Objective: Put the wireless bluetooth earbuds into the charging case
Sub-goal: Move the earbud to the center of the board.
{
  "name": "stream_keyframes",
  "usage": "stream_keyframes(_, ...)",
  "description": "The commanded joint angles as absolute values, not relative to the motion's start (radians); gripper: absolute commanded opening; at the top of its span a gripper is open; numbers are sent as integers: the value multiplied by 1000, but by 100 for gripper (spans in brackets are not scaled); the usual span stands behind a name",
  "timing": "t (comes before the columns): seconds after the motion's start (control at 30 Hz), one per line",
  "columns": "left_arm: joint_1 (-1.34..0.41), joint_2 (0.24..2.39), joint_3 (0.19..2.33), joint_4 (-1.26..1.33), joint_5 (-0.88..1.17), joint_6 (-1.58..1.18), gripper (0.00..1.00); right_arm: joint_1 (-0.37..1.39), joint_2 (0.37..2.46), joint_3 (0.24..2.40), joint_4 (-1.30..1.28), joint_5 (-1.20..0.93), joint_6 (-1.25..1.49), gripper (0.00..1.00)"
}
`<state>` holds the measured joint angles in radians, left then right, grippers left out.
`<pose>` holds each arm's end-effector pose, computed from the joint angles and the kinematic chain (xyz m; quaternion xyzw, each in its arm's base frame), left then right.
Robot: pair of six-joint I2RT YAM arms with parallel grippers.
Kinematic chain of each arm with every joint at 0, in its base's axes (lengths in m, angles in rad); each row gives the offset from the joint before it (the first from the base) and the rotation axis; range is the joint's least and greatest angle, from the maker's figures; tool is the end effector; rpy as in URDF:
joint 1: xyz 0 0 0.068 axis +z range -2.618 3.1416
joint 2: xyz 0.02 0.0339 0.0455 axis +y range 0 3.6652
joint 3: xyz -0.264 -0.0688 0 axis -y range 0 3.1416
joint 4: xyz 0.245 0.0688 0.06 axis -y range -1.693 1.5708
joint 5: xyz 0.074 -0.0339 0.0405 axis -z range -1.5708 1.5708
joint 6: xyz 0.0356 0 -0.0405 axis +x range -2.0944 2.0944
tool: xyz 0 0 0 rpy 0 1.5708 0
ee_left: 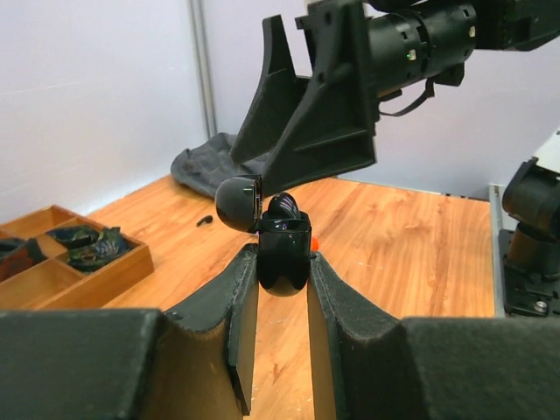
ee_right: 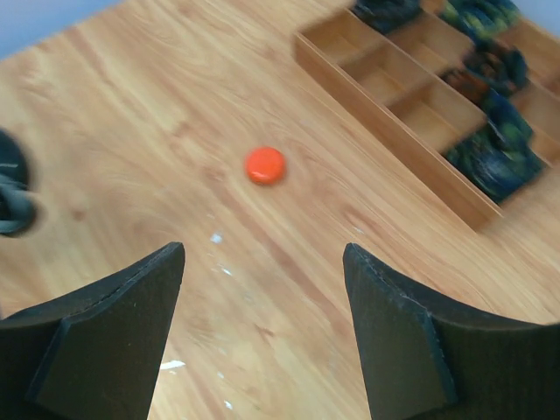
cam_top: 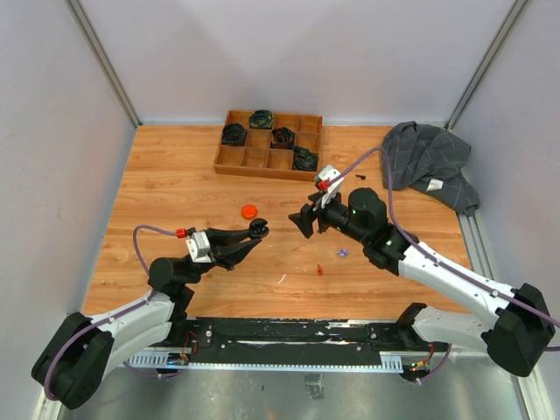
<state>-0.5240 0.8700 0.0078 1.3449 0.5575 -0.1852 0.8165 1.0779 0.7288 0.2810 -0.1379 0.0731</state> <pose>0.1179 -0.0899 0.2167 0.3160 0.4508 -0.4192 0.7220 0.1709 0.1891 0.3112 -0.3086 0.6622 0.3385 0.5931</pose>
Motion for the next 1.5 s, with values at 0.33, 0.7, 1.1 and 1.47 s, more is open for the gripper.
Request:
stream_keyframes(0.33, -523, 875, -22, 1243, 442, -136, 0, 369, 1413, 1005, -68, -157, 72, 72)
stream_keyframes(0.7, -523, 893, -18, 1242, 439, -133, 0, 132, 1821, 1316, -176, -207, 75, 65)
stream_keyframes(1.1, -523, 943, -4, 1247, 460, -133, 0, 65, 2121, 1631, -377, -164, -46, 50)
stream_keyframes(1.47, -523, 974, -2, 1270, 482, -136, 0, 59, 2236, 1755, -482, -193, -148, 41)
